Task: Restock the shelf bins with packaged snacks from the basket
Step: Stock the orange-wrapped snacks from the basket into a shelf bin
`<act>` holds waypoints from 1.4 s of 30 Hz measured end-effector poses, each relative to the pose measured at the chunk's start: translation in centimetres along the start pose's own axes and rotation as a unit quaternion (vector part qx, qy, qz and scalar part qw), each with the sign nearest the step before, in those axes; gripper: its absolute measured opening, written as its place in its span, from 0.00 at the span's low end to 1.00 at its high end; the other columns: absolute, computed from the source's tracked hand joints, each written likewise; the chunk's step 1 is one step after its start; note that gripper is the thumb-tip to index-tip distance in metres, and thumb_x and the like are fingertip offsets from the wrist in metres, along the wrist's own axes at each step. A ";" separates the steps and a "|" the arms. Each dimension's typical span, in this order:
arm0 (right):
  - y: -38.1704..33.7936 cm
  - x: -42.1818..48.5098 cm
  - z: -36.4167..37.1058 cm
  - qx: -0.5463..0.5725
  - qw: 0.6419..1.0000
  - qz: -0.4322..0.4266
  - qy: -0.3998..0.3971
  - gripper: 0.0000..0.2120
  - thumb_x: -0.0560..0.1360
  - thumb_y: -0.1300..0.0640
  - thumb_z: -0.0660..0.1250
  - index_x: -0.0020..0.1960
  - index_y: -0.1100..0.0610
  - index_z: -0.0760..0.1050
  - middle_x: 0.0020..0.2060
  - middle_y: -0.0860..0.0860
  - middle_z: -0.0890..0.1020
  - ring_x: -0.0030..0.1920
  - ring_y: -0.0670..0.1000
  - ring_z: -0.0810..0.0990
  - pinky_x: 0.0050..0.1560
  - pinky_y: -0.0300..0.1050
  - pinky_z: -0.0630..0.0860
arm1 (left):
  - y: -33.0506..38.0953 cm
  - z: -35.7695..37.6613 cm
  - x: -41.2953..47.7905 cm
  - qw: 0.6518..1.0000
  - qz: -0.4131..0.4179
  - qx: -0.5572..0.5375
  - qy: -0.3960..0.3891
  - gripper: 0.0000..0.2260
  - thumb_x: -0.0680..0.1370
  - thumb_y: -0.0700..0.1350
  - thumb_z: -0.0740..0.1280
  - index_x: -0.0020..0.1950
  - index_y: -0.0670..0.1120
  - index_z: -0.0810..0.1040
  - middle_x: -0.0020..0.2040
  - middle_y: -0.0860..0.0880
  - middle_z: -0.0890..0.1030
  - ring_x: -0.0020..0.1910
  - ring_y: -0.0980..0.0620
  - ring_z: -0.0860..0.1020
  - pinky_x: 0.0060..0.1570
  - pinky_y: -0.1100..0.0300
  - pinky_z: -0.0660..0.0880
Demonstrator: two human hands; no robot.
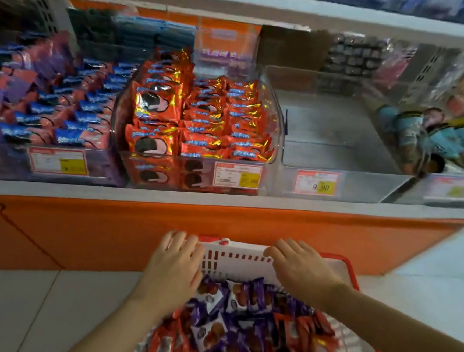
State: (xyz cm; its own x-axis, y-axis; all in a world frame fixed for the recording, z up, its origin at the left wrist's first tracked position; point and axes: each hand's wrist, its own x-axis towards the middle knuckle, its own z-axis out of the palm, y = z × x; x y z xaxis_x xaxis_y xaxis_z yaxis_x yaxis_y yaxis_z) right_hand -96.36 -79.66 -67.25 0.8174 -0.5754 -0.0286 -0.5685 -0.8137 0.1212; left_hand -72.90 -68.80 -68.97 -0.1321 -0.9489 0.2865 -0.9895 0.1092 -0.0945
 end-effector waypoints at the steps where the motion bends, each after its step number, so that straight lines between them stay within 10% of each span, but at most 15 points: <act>1: 0.2 -1.0 0.9 0.016 0.999 0.029 -0.014 0.22 0.59 0.54 0.80 0.51 0.52 0.79 0.45 0.47 0.80 0.44 0.49 0.81 0.43 0.42 0.79 | 0.7 1.0 0.0 0.999 0.003 -0.009 -0.032 0.09 0.67 0.46 0.71 0.45 0.44 0.81 0.44 0.46 0.81 0.44 0.44 0.80 0.49 0.47 0.79; 4: 0.5 -4.2 4.5 0.099 0.985 0.095 -0.106 0.22 0.78 0.57 0.62 0.71 0.55 0.65 0.68 0.53 0.69 0.68 0.54 0.69 0.65 0.48 0.69 | 3.2 4.1 -0.4 0.991 0.029 -0.030 -0.130 0.16 0.59 0.47 0.80 0.44 0.46 0.82 0.42 0.48 0.82 0.42 0.47 0.81 0.46 0.49 0.80; 8: 1.1 -7.0 9.0 0.172 0.955 0.145 -0.192 0.27 0.80 0.54 0.56 0.77 0.53 0.51 0.74 0.49 0.58 0.73 0.52 0.59 0.71 0.46 0.59 | 5.9 7.7 -0.3 0.977 0.078 -0.059 -0.191 0.17 0.55 0.48 0.81 0.41 0.50 0.83 0.41 0.52 0.82 0.40 0.51 0.81 0.42 0.55 0.80; 14: 2.6 -9.3 13.1 0.178 0.922 0.154 -0.307 0.26 0.81 0.51 0.55 0.77 0.54 0.54 0.74 0.53 0.62 0.72 0.55 0.61 0.69 0.49 0.61 | 10.4 11.1 2.2 0.936 0.132 -0.147 -0.290 0.18 0.82 0.45 0.57 0.72 0.49 0.63 0.70 0.51 0.65 0.70 0.50 0.62 0.70 0.55 0.57; 24: 2.5 -9.3 12.6 0.167 0.916 0.181 -0.318 0.17 0.79 0.59 0.59 0.68 0.57 0.67 0.65 0.55 0.70 0.60 0.57 0.74 0.52 0.47 0.71 | 17.4 14.7 5.4 0.868 0.169 -0.199 -0.423 0.28 0.82 0.51 0.59 0.78 0.49 0.52 0.75 0.48 0.61 0.71 0.47 0.59 0.69 0.55 0.56; 28: 2.4 -8.9 12.6 0.156 0.914 0.189 -0.324 0.16 0.78 0.63 0.58 0.65 0.57 0.66 0.61 0.55 0.73 0.56 0.58 0.77 0.43 0.46 0.67 | 18.6 14.8 5.1 0.865 0.148 -0.184 -0.444 0.27 0.79 0.53 0.63 0.74 0.43 0.62 0.70 0.44 0.66 0.68 0.44 0.61 0.67 0.54 0.58; 32: 2.3 -8.9 12.4 0.198 0.912 0.210 -0.293 0.09 0.76 0.66 0.60 0.52 0.55 0.65 0.48 0.54 0.76 0.42 0.54 0.72 0.40 0.47 0.66 | 18.1 14.5 4.0 0.884 0.146 -0.162 -0.413 0.19 0.78 0.55 0.63 0.62 0.44 0.74 0.62 0.46 0.70 0.64 0.45 0.63 0.63 0.54 0.60; 42: 1.6 -7.8 12.3 0.418 0.853 0.314 -0.008 0.08 0.74 0.60 0.68 0.48 0.51 0.70 0.49 0.45 0.71 0.46 0.47 0.74 0.49 0.41 0.74 | 12.7 12.1 1.8 0.892 -0.124 -0.377 -0.217 0.12 0.77 0.49 0.69 0.59 0.53 0.75 0.54 0.58 0.76 0.54 0.56 0.77 0.47 0.73 0.69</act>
State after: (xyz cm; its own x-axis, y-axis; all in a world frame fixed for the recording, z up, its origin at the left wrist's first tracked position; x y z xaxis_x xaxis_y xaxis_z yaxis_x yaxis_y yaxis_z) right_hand -104.84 -77.50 -79.00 0.3297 -0.9149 -0.2331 -0.7671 -0.1157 -0.6311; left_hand -84.96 -72.70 -81.21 -0.0310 -0.9791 -0.2010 -0.7646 -0.1063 0.6357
